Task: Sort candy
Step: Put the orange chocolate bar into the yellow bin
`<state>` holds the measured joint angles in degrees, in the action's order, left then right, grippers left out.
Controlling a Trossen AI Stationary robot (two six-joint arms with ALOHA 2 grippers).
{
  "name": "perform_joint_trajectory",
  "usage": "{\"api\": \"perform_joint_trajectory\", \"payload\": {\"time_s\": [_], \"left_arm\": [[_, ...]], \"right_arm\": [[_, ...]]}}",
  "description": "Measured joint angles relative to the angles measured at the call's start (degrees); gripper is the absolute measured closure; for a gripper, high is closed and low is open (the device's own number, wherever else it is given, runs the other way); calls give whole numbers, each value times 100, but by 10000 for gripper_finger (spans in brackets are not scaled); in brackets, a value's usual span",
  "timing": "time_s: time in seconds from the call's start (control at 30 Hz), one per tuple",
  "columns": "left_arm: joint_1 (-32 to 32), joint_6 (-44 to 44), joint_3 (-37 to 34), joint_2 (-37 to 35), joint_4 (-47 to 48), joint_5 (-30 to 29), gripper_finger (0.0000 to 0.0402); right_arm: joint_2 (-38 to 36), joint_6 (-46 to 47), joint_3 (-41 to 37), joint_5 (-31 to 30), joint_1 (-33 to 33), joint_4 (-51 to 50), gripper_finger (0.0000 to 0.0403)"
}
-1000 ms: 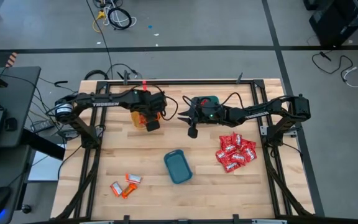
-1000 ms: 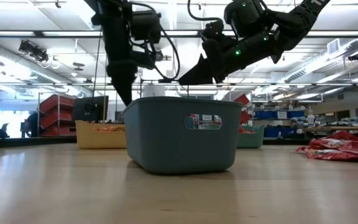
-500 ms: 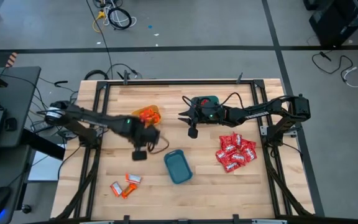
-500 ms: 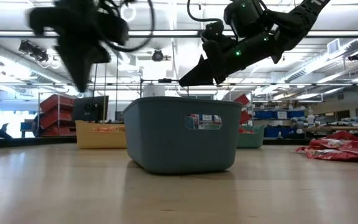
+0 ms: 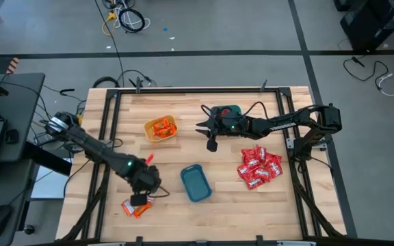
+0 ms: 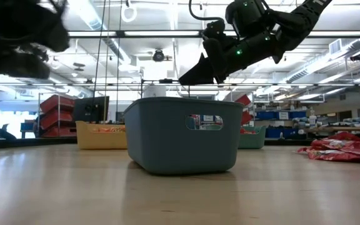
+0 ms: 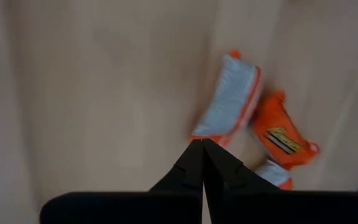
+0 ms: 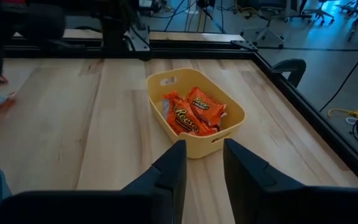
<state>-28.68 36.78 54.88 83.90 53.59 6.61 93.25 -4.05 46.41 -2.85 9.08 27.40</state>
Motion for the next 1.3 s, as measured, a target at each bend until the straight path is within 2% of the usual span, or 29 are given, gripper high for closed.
{"api": "perform_joint_trajectory", "payload": {"time_s": [0.17, 0.33, 0.6, 0.77, 0.93, 1.3], "left_arm": [[-204, 140, -284, 4, -564, 389, 378], [-219, 587, -525, 7, -1169, 692, 340], [-218, 1035, -837, 11, -1511, 719, 256], [-208, 1040, -914, 25, -1553, 453, 222], [-182, 1015, -914, 243, -1726, 289, 208], [-180, 522, -914, 461, -1734, 182, 213]], "right_arm": [[0, 0, 0, 0, 0, -3, 304], [0, 0, 0, 0, 0, -6, 302], [0, -1, 0, 0, 0, -11, 299], [0, -2, 0, -1, 0, -12, 295], [0, -1, 0, -1, 0, -13, 293], [0, -2, 0, -1, 0, -47, 292]]}}
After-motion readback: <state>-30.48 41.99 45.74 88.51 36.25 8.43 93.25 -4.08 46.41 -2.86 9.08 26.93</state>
